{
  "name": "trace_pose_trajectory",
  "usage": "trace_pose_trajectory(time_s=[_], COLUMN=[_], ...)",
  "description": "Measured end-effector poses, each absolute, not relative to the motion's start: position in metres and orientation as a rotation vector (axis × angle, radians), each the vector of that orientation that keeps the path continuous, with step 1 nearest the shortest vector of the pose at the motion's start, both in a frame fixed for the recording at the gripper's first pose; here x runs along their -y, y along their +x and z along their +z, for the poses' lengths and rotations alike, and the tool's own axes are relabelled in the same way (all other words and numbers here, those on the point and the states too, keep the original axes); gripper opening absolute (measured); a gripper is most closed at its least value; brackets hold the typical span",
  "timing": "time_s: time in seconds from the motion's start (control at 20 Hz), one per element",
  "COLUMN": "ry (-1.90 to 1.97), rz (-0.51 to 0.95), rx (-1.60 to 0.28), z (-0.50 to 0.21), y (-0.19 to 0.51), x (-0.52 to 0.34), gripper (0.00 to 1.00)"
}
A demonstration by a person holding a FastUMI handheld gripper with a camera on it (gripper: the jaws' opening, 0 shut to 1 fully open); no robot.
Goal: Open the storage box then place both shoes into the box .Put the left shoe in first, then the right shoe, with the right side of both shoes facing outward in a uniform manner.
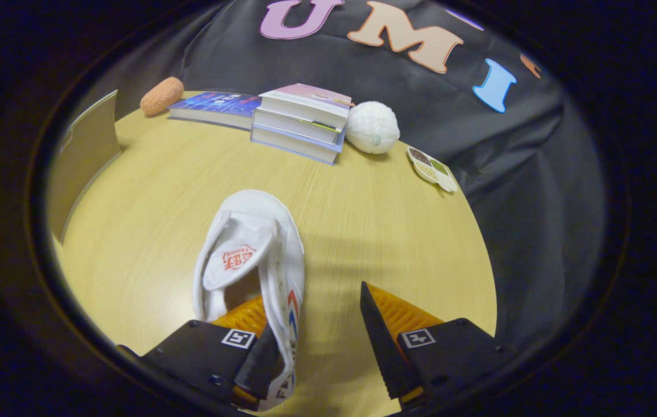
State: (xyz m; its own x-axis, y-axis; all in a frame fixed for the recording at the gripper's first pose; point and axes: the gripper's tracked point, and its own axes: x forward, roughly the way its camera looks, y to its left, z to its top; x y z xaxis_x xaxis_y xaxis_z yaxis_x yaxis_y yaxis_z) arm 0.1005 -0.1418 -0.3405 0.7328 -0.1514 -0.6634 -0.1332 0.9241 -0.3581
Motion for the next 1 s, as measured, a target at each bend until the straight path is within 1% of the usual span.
trace_pose_trajectory(time_s=[0.1, 0.3, 0.45, 0.5, 0.6, 0.85, 1.0], ry=[-0.387, -0.239, -0.131, -0.124, -0.184, -0.215, -0.352], rz=[0.007, -0.012, 0.024, 0.064, 0.046, -0.077, -0.133], rx=[-0.746, -0.713, -0.716, -0.724, -0.730, -0.710, -0.693], z=[-0.343, -0.350, -0.359, -0.360, -0.358, -0.351, -0.342], y=[0.104, 0.098, 0.096, 0.096, 0.097, 0.094, 0.095], x=[0.142, 0.146, 0.134, 0.122, 0.122, 0.118, 0.113], gripper=[0.76, 0.48, 0.28, 0.21, 0.07, 0.03, 0.02])
